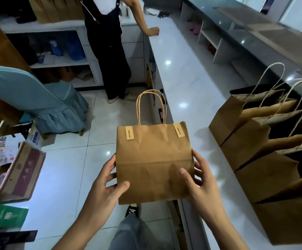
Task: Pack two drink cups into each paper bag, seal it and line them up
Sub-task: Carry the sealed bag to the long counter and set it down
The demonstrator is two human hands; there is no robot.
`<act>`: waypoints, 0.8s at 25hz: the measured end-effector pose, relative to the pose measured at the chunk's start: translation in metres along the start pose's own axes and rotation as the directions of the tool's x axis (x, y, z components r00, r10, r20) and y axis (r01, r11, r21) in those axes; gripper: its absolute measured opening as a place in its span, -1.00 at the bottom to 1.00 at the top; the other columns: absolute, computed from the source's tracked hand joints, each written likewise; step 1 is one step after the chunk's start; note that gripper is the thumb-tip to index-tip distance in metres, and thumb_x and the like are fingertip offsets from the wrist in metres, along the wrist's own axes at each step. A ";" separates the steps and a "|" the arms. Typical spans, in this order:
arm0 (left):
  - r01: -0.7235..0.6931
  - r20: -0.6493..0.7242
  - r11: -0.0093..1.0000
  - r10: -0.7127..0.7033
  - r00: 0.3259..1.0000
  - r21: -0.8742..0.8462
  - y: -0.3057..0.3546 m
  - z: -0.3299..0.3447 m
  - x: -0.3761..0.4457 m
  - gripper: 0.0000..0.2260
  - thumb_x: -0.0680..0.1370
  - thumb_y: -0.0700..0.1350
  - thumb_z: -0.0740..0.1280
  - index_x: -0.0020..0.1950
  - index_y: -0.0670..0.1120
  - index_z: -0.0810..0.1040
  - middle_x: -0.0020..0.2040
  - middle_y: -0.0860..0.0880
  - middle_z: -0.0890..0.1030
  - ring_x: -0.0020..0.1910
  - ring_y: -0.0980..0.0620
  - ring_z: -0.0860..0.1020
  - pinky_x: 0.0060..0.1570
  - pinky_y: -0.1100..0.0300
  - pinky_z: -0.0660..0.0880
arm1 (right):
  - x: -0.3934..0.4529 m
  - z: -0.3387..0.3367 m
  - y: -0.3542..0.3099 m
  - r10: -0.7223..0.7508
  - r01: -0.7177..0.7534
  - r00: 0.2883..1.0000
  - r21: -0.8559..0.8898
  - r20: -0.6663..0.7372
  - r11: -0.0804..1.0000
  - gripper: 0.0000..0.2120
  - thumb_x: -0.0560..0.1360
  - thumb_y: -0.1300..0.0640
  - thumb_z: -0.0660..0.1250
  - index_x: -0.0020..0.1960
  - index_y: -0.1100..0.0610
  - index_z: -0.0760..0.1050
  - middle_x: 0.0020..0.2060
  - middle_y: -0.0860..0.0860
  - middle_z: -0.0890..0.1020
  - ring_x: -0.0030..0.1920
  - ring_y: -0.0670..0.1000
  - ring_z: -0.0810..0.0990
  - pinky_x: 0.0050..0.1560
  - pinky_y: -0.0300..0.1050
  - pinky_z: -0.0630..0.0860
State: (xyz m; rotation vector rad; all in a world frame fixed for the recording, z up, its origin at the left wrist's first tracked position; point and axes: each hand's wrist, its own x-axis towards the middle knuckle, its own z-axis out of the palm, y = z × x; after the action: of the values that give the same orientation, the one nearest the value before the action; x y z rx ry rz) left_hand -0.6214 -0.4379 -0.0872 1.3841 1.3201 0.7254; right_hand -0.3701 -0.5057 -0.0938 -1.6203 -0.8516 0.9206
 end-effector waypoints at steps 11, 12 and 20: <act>-0.095 0.094 0.996 0.095 0.991 -0.005 0.037 -0.063 0.186 -0.40 0.57 -0.11 0.42 0.46 0.36 0.26 0.23 0.51 0.40 0.09 0.61 0.42 -0.20 0.64 0.40 | 0.141 0.083 -0.049 -0.058 0.053 0.989 -0.038 -0.134 0.998 -0.41 0.42 -0.21 0.40 0.43 -0.38 0.35 0.28 -0.18 0.56 0.19 -0.17 0.59 0.16 -0.11 0.62; -0.103 0.107 0.995 0.104 0.989 -0.008 0.040 -0.069 0.202 -0.40 0.57 -0.12 0.42 0.43 0.39 0.26 0.20 0.55 0.41 0.08 0.61 0.42 -0.20 0.64 0.40 | 0.152 0.091 -0.054 -0.061 0.056 0.988 -0.035 -0.144 0.998 -0.40 0.41 -0.22 0.40 0.43 -0.38 0.35 0.27 -0.18 0.56 0.19 -0.16 0.60 0.14 -0.12 0.63; -0.194 0.179 0.981 0.194 0.965 -0.014 0.073 -0.092 0.297 -0.41 0.57 -0.11 0.42 0.37 0.45 0.27 0.11 0.70 0.38 0.11 0.61 0.41 -0.20 0.67 0.37 | 0.235 0.124 -0.087 -0.083 0.080 0.976 -0.027 -0.202 0.996 -0.38 0.40 -0.24 0.40 0.43 -0.34 0.36 0.24 -0.14 0.58 0.15 -0.12 0.63 -0.02 -0.32 0.60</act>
State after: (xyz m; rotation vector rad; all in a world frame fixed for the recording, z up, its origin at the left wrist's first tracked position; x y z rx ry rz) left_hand -0.6208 -0.1195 -0.0605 1.5586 1.0554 0.7099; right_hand -0.3807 -0.2283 -0.0647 -1.6511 -0.7804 0.6785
